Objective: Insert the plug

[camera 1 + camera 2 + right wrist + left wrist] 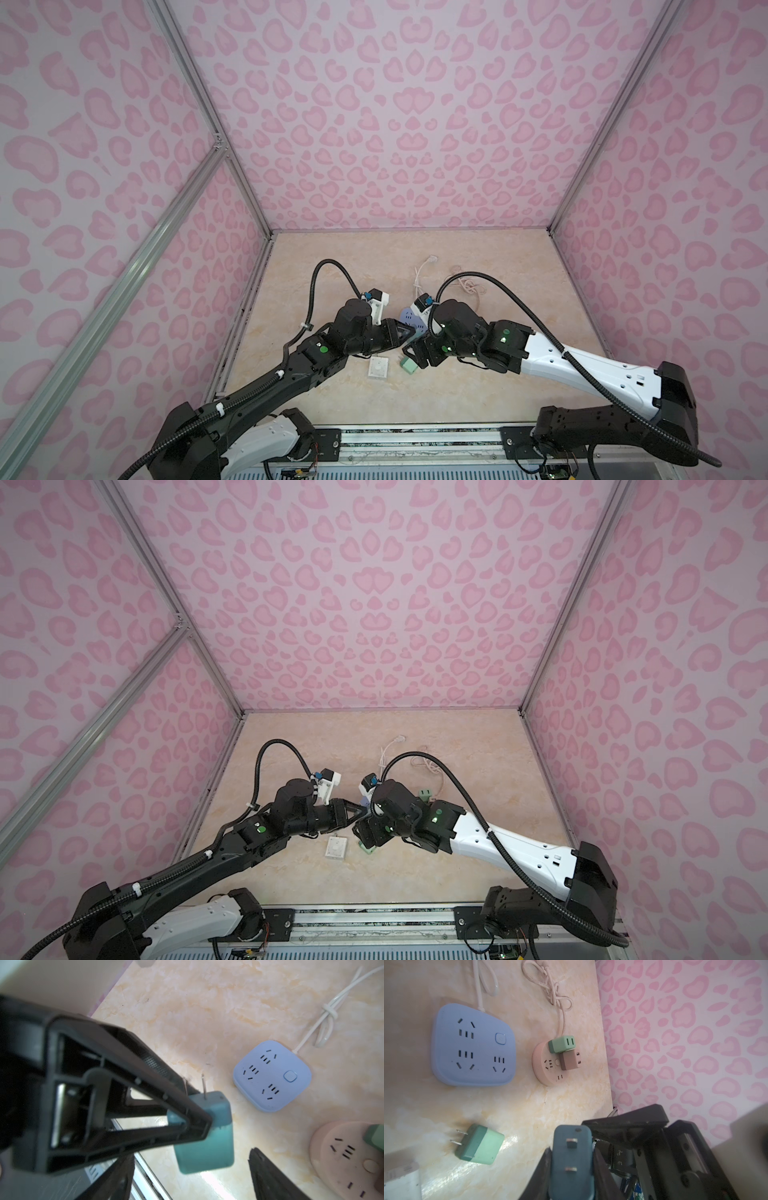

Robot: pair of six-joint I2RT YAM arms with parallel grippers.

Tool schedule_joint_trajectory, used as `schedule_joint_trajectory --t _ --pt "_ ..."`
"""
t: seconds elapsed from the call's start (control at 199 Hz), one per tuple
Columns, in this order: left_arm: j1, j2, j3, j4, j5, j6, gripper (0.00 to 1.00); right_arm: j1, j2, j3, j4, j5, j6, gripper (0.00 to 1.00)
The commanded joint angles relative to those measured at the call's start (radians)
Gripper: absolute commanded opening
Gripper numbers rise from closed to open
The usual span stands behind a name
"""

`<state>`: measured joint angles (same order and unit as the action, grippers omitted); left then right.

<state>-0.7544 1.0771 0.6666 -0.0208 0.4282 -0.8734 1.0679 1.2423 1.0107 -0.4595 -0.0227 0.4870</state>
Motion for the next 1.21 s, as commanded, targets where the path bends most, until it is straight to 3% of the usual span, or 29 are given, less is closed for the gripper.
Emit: schedule_joint_trajectory --t 0.0,0.211,0.276,0.452,0.779,0.984,1.205 --pt "0.001 0.011 0.015 0.092 -0.073 0.005 0.03 -0.015 -0.06 -0.035 -0.033 0.002 0.036 0.86" --pt "0.01 0.021 0.009 0.163 -0.168 -0.056 0.03 -0.06 -0.277 -0.174 0.111 0.121 0.128 0.81" --pt "0.01 0.01 -0.001 0.193 -0.199 -0.086 0.03 -0.088 -0.313 -0.196 0.154 0.101 0.163 0.81" --pt "0.01 0.012 0.044 0.188 -0.194 -0.094 0.03 -0.183 -0.296 -0.172 0.162 -0.017 0.244 0.76" --pt "0.01 -0.004 0.07 0.157 -0.169 -0.058 0.03 -0.196 -0.205 -0.149 0.176 -0.085 0.255 0.75" --pt "0.01 -0.022 0.093 0.109 -0.171 -0.046 0.03 -0.192 -0.211 -0.19 0.197 -0.071 0.319 0.74" --pt "0.01 -0.064 0.032 0.149 -0.201 -0.075 0.03 -0.197 -0.333 -0.292 0.26 -0.02 0.408 0.68"
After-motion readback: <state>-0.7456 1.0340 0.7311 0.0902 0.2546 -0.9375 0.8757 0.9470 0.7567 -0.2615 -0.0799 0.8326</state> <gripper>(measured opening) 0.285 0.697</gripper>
